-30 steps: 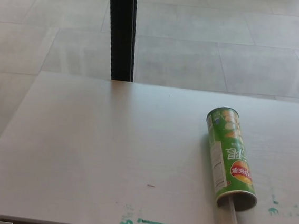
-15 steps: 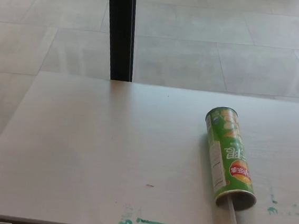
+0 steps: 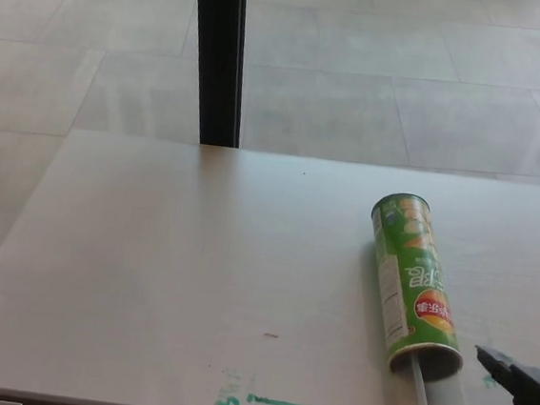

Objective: Use the finger on the right hand of the robot to pull out the chips tray kept inside a container in the middle of the desk

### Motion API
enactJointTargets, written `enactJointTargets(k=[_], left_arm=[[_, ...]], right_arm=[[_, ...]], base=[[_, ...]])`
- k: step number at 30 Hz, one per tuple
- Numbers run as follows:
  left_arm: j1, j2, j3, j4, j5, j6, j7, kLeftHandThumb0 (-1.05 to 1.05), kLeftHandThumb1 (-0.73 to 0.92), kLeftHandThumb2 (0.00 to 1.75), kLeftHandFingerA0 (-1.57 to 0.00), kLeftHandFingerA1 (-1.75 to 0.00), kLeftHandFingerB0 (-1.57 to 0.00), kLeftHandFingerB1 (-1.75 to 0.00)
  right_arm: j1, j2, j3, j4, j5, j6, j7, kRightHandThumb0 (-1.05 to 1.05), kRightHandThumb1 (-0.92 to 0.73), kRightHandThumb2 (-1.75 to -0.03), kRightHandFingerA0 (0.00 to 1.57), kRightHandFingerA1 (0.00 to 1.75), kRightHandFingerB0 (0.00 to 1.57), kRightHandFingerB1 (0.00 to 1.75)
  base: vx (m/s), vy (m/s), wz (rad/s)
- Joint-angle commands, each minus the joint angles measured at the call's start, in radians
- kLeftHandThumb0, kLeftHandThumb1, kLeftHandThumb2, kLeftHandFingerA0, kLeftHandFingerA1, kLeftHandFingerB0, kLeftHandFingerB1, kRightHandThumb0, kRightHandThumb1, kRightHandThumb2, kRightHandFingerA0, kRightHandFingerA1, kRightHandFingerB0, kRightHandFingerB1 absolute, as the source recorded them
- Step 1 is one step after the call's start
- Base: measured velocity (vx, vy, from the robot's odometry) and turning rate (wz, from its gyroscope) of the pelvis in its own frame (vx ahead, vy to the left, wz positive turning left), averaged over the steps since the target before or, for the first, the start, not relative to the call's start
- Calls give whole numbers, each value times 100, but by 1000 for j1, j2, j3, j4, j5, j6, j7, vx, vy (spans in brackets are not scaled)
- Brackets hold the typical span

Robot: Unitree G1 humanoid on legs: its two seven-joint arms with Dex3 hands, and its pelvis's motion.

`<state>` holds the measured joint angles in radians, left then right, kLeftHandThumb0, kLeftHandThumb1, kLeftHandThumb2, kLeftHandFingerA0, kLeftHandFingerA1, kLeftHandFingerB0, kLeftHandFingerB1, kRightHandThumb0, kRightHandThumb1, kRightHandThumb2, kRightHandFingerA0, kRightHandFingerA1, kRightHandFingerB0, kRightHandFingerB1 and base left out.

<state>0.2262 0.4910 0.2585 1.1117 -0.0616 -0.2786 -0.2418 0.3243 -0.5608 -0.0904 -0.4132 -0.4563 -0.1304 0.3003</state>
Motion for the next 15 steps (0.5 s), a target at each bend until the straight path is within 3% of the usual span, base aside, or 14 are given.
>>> enactJointTargets(k=[1,4,5,10,12,13,14,15], left_arm=[[0,10,8,6,-7,-23,-5,-40,73,62,-50,-56,-47,-41],[4,13,-1,8,6,-30,7,-40,74,62,-50,-51,-48,-41],[0,13,1,15,3,-30,2,-39,73,62,-50,-51,-47,-40],[-8,18,1,31,2,-36,-3,-40,73,62,-50,-52,-47,-40],[-2,15,7,22,-5,-31,-1,-40,73,62,-49,-51,-48,-40],[-2,14,8,28,-6,-31,1,-39,73,62,-50,-50,-48,-40],[-3,16,7,30,-4,-31,2,-38,73,61,-50,-51,-47,-40],[-3,19,-2,35,7,-41,5,-39,74,62,-49,-50,-46,-40]], right_arm=[[25,16,-61,-20,101,-41,-5,-13,-54,-56,86,123,0,0],[75,5,-145,-35,148,-43,13,-7,-52,-58,84,126,0,0],[101,-6,-213,16,177,-70,5,-11,-48,-71,88,116,0,3],[150,-1,-361,131,225,-105,-21,-13,-46,-71,86,112,0,5],[153,10,-454,312,252,-216,-98,-6,-43,-68,92,110,0,1],[167,26,-496,340,285,-188,-94,-4,-53,-57,85,123,0,13],[166,36,-513,379,295,-192,-107,-6,-55,-57,82,126,0,15],[168,43,-541,434,302,-194,-125,-9,-47,-73,85,117,0,0]], base=[[0,0,0],[0,0,0],[0,0,0],[0,0,0],[0,0,0],[0,0,0],[0,0,0],[0,0,0]])
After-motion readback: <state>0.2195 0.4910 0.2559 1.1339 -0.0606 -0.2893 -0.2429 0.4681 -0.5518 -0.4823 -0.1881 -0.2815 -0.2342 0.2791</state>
